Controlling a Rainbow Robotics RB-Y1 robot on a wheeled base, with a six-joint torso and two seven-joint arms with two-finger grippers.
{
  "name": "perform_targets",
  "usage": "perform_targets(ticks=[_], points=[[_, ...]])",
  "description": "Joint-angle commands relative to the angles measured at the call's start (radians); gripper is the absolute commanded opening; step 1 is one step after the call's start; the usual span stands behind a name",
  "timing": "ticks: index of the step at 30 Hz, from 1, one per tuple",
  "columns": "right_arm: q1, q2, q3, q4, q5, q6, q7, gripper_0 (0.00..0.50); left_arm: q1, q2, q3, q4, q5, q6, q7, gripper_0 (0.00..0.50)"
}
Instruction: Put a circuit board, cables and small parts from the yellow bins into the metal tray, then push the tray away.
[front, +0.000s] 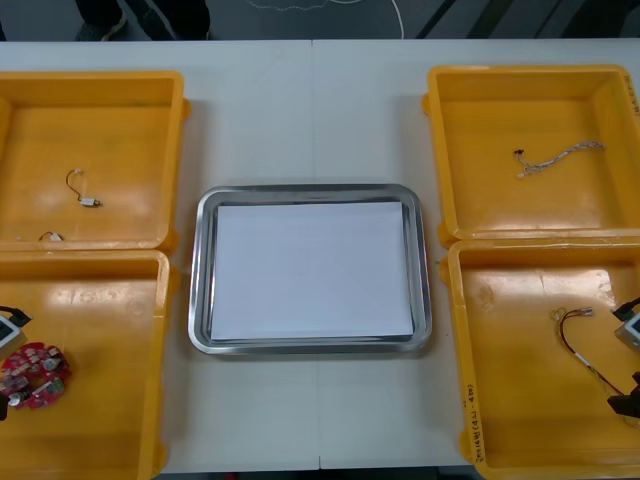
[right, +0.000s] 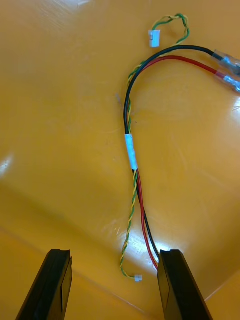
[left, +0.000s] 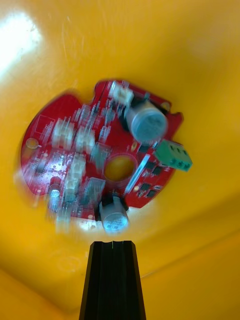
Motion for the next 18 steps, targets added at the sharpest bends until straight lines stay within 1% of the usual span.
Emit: perform_targets(ticks=[1,4,6,7,8,9,10,11,15,17,18], points=[[-0.037,0.014,-0.017,-0.039,-0.005,0.028,0.028,0.500,0.039,-0.010,-0.008,-0.032,0.006,-0.015,-0.044,0.000],[-0.060,0.014,-0.017,-0.055,-0.001,0.055,0.019,0.500,0.038,-0.010,-0.009,-0.031,0.005,-0.013,-0.041,0.005],[-0.081,0.014,-0.017,-0.059,0.004,0.078,0.010,0.500,0.033,-0.010,-0.009,-0.032,0.003,-0.013,-0.039,0.081],[-0.090,0.016,-0.017,-0.059,0.006,0.088,0.008,0.500,0.030,-0.010,-0.009,-0.031,0.001,-0.013,-0.039,0.132],[-0.107,0.020,-0.017,-0.059,0.007,0.100,0.002,0.500,0.027,-0.010,-0.009,-0.032,0.001,-0.013,-0.039,0.259],[-0.116,0.023,-0.015,-0.061,0.009,0.111,-0.001,0.500,0.022,-0.010,-0.009,-0.032,0.001,-0.013,-0.039,0.364],[-0.133,0.031,-0.015,-0.059,0.013,0.129,-0.009,0.500,0.016,-0.012,-0.008,-0.031,0.001,-0.012,-0.038,0.482],[-0.141,0.034,-0.014,-0.059,0.016,0.138,-0.009,0.500,0.013,-0.010,-0.006,-0.032,0.001,-0.010,-0.036,0.500],[-0.182,0.060,-0.009,-0.059,0.076,0.184,-0.013,0.500,-0.010,-0.010,0.008,-0.031,0.009,0.002,-0.024,0.500],[-0.207,0.072,0.017,-0.059,0.130,0.186,-0.018,0.500,-0.025,-0.010,0.020,-0.031,0.018,0.014,-0.013,0.500],[-0.212,0.074,0.025,-0.059,0.139,0.183,-0.020,0.500,-0.030,-0.010,0.023,-0.032,0.020,0.019,-0.010,0.500]])
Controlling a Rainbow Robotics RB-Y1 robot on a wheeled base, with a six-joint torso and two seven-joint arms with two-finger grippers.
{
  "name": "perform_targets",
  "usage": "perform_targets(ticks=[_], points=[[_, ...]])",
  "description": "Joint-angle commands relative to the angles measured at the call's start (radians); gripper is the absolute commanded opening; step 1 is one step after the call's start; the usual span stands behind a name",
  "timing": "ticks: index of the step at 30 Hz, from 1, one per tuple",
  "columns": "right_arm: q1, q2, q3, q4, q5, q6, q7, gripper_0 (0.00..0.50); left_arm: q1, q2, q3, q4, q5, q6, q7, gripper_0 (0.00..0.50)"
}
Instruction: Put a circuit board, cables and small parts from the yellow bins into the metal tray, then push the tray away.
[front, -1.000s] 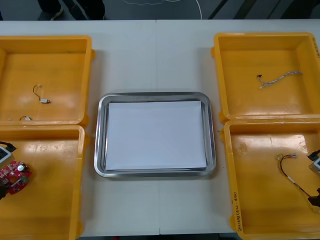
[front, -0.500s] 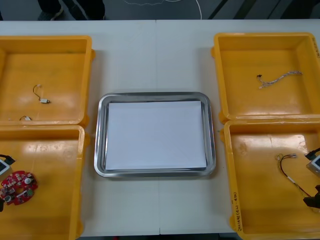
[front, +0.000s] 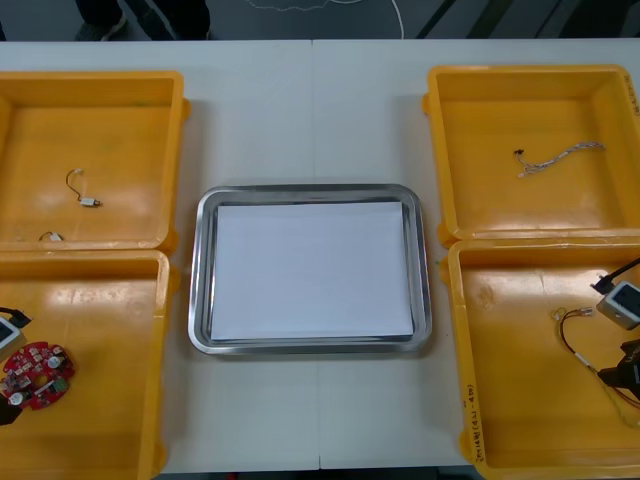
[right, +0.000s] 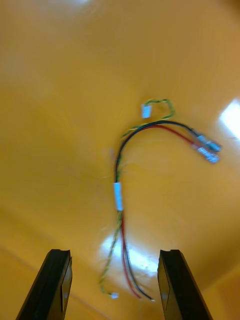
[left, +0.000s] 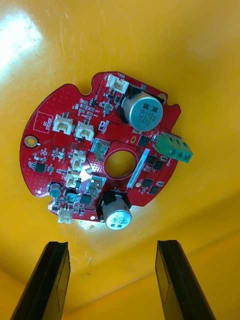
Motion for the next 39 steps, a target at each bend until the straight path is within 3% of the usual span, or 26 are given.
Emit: perform_targets(ticks=[1,10,16,20,30,39], points=[[-0.062,0.036,0.036,-0.025,0.081,-0.002,-0.028,0.500,-0.043,-0.010,0.035,-0.028,0.026,0.035,-0.002,0.500],[-0.080,0.101,0.101,-0.025,0.170,-0.008,-0.042,0.500,-0.119,-0.010,0.110,-0.048,0.084,0.159,0.220,0.500],[-0.080,0.142,0.122,-0.018,0.228,-0.008,-0.042,0.500,-0.126,-0.010,0.121,-0.104,0.092,0.188,0.440,0.500],[-0.080,0.176,0.122,-0.002,0.260,-0.008,-0.033,0.500,-0.126,-0.009,0.105,-0.163,0.081,0.213,0.657,0.500],[-0.078,0.194,0.122,0.027,0.311,-0.016,-0.034,0.500,-0.126,-0.010,0.016,-0.275,-0.005,0.262,1.141,0.500],[-0.075,0.196,0.124,0.064,0.302,-0.031,-0.033,0.500,-0.124,-0.010,-0.057,-0.288,-0.093,0.228,1.394,0.500]])
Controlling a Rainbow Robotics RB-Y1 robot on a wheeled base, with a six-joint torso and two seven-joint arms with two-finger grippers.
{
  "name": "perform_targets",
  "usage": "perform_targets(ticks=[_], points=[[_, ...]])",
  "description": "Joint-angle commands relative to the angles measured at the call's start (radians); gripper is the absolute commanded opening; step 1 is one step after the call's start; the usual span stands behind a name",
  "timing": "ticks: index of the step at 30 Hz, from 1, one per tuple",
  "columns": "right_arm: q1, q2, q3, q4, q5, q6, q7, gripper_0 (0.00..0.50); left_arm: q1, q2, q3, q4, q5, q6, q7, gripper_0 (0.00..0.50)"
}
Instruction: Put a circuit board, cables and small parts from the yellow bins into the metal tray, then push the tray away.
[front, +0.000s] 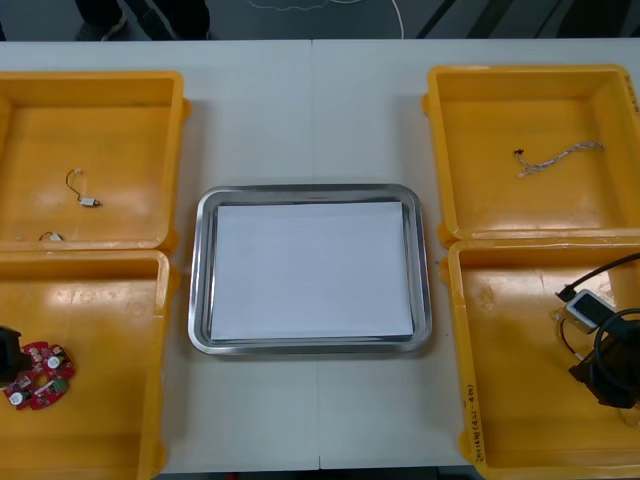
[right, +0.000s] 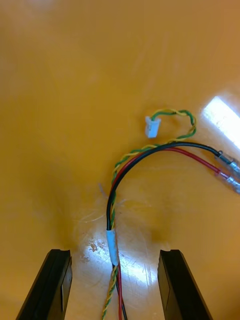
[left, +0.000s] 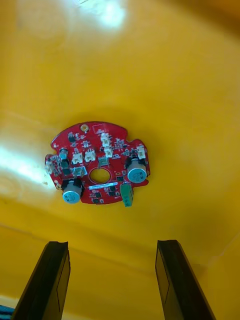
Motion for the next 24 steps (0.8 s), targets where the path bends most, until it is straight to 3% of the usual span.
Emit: perform_targets(ticks=[1,5,12,23,24], points=[[-0.011,0.012,0.010,0.002,-0.002,-0.008,-0.023,0.500,-0.014,-0.009,-0.035,-0.036,-0.030,-0.027,0.164,0.500],[-0.011,0.015,0.010,0.018,-0.009,-0.014,-0.023,0.500,0.000,-0.021,-0.061,-0.036,-0.048,-0.061,0.202,0.500],[-0.020,0.033,0.021,0.044,-0.008,-0.017,-0.025,0.500,0.032,-0.120,-0.072,-0.036,-0.133,-0.099,0.116,0.500],[-0.034,0.053,0.032,0.064,0.001,-0.017,-0.023,0.500,0.076,-0.135,-0.121,-0.030,-0.171,-0.143,0.087,0.500],[-0.034,0.053,0.033,0.064,0.001,-0.017,-0.025,0.461,0.078,-0.135,-0.122,-0.030,-0.171,-0.146,0.086,0.500]])
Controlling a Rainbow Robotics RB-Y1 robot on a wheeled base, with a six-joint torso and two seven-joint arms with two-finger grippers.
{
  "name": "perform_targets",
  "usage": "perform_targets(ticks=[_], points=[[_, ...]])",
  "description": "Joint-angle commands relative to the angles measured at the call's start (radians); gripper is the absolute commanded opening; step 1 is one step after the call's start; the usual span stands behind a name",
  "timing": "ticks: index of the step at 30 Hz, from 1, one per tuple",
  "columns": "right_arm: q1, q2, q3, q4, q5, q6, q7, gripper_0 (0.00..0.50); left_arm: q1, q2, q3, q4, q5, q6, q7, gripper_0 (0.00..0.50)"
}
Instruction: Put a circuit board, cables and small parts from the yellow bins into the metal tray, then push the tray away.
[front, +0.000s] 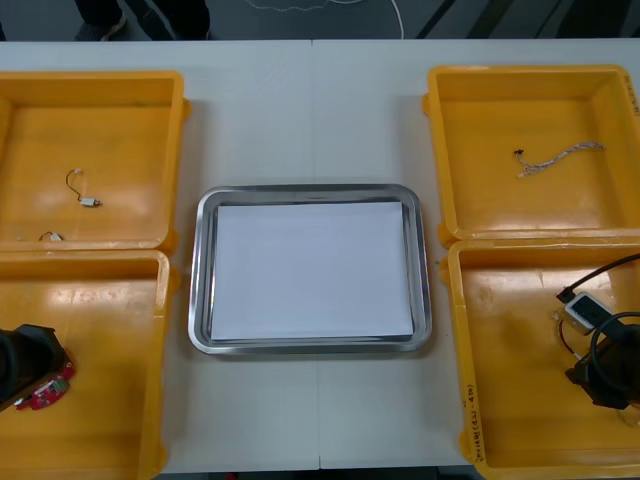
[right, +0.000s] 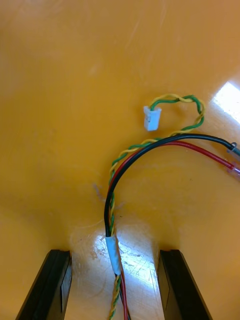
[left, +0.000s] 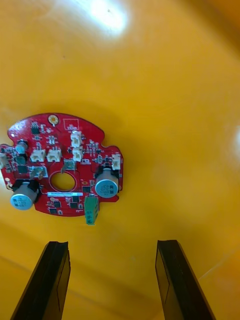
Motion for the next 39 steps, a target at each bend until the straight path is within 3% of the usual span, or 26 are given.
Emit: perform_targets(ticks=[1,3,5,20,26,35,39], points=[[-0.017,0.022,0.031,0.008,0.003,-0.008,-0.025,0.389,0.044,-0.009,-0.027,-0.027,-0.014,-0.018,-0.021,0.500],[-0.017,0.022,0.031,0.008,0.003,-0.010,-0.026,0.108,0.057,-0.007,-0.036,-0.024,-0.019,-0.033,-0.029,0.500],[-0.017,0.021,0.031,0.008,0.004,-0.010,-0.028,0.000,0.063,-0.009,-0.046,-0.020,-0.022,-0.047,-0.032,0.500],[-0.033,0.021,0.003,-0.012,-0.012,0.006,-0.031,0.000,0.084,-0.007,-0.070,0.088,-0.034,-0.196,-0.116,0.500],[-0.056,0.021,-0.060,-0.101,-0.022,0.145,-0.055,0.000,0.095,-0.009,-0.075,0.108,-0.039,-0.236,-0.132,0.500],[-0.105,0.018,-0.097,-0.261,-0.054,0.348,-0.281,0.000,0.126,-0.007,-0.086,0.109,-0.042,-0.272,-0.150,0.500],[-0.145,0.018,-0.101,-0.291,-0.111,0.408,-0.404,0.000,0.132,-0.009,-0.093,0.109,-0.045,-0.280,-0.159,0.500]])
